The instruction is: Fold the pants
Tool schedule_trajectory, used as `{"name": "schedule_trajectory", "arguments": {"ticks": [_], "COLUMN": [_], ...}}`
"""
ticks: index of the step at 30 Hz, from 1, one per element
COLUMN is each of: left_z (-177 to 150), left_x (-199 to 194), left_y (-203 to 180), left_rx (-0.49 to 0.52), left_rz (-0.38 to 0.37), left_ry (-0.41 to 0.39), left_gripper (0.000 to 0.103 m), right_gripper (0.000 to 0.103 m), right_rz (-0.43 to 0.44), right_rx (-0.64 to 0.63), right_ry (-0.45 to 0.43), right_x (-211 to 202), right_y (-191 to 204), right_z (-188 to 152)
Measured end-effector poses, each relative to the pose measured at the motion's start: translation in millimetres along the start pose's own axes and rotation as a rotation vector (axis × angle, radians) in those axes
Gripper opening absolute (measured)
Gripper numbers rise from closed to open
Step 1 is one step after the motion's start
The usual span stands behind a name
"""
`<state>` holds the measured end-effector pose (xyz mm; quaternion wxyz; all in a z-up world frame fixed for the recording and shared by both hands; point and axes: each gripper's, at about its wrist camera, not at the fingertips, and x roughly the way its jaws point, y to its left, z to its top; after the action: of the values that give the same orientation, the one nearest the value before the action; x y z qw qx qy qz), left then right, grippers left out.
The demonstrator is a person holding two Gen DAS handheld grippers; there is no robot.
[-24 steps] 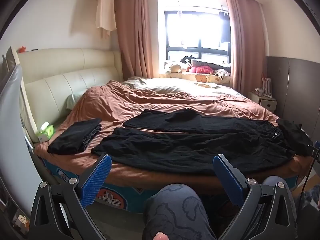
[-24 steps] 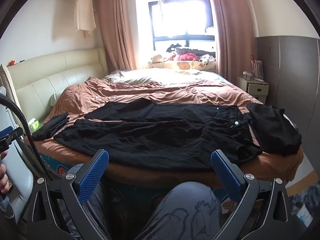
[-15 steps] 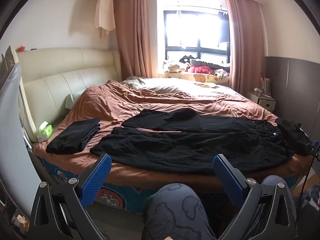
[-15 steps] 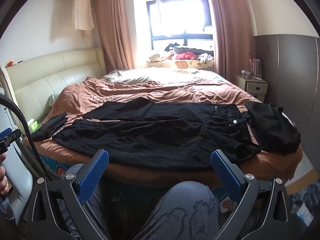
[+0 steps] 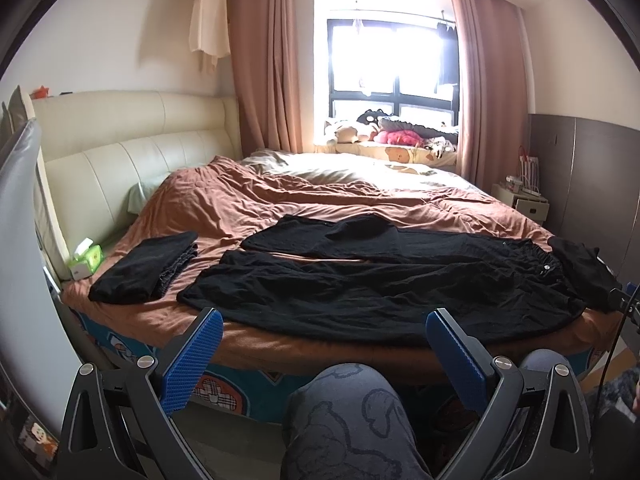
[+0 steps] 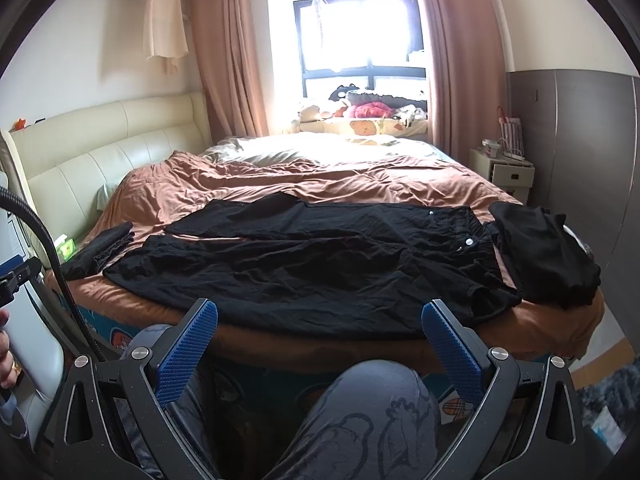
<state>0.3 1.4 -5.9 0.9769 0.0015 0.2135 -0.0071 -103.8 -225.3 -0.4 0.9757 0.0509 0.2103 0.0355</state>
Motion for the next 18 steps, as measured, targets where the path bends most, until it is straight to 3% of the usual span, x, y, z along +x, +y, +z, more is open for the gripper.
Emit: {"name": "schedule_trajectory", "arguments": {"ticks": [18], "left_z": [-3.2], "left_x": [2.7], "left_y": [8.9], "left_rx": [-0.015], "left_rz": [-0.001], "left_ry": [0.006], "left_gripper": [0.103], "right_gripper": [0.103], "right_rz": [-0.002], "right_rx": [-0.007], "right_ry": [-0.002], "right_x": [0.3], "right_y": [0.5], "right_z": [-0.1]}}
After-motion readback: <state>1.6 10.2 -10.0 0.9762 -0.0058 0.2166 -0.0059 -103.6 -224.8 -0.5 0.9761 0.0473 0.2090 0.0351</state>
